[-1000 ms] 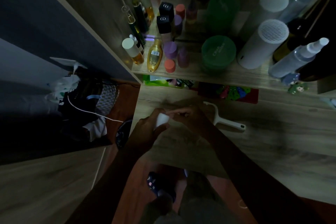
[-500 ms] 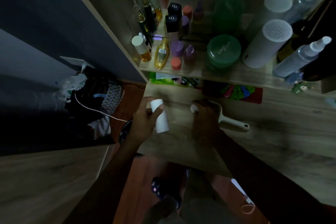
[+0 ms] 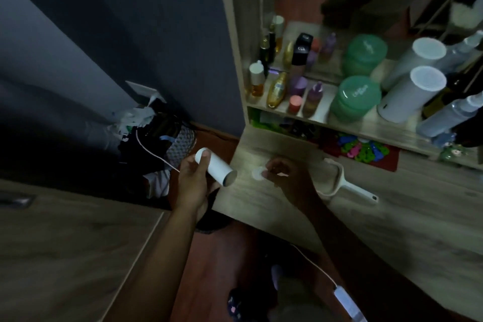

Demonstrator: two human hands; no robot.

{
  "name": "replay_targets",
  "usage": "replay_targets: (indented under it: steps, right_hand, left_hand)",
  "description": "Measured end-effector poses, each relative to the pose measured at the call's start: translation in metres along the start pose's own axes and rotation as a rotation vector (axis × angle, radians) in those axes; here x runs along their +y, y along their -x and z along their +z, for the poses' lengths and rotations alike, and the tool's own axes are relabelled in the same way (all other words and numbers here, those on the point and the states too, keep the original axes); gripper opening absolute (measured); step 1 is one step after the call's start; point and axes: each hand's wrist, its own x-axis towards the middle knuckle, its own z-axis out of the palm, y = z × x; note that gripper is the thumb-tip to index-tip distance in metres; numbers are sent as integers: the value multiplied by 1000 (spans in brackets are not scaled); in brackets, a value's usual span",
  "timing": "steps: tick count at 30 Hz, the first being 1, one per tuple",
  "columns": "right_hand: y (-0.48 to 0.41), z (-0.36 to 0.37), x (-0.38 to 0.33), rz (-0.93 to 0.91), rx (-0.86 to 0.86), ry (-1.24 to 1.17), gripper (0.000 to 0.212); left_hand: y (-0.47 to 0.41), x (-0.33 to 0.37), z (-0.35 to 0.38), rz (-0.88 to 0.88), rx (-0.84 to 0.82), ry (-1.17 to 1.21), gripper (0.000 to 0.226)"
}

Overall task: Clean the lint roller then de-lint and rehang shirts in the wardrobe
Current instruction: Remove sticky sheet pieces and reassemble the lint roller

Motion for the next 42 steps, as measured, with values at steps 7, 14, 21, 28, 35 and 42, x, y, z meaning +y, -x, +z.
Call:
replay_targets:
  steps: [7, 14, 21, 28, 35, 42]
  right_hand:
    - [56, 54, -94, -122, -196, -168, 20]
    - [72, 77, -131, -233, -208, -150, 13]
    - [72, 78, -145, -289, -182, -142, 19]
    - [59, 68, -147, -339, -142, -46, 9]
    - [38, 56, -150, -381, -158, -24, 11]
    - [11, 49, -152, -375, -172, -44, 8]
  left_hand:
    - [34, 28, -45, 0, 36, 231, 36]
    - [59, 58, -58, 50, -8, 304, 35]
    - [66, 73, -56, 84, -4, 292, 36]
    - [61, 77, -41, 65, -7, 313, 41]
    - [54, 89, -22, 69, -8, 293, 38]
    - [42, 96, -6, 82, 54, 304, 45]
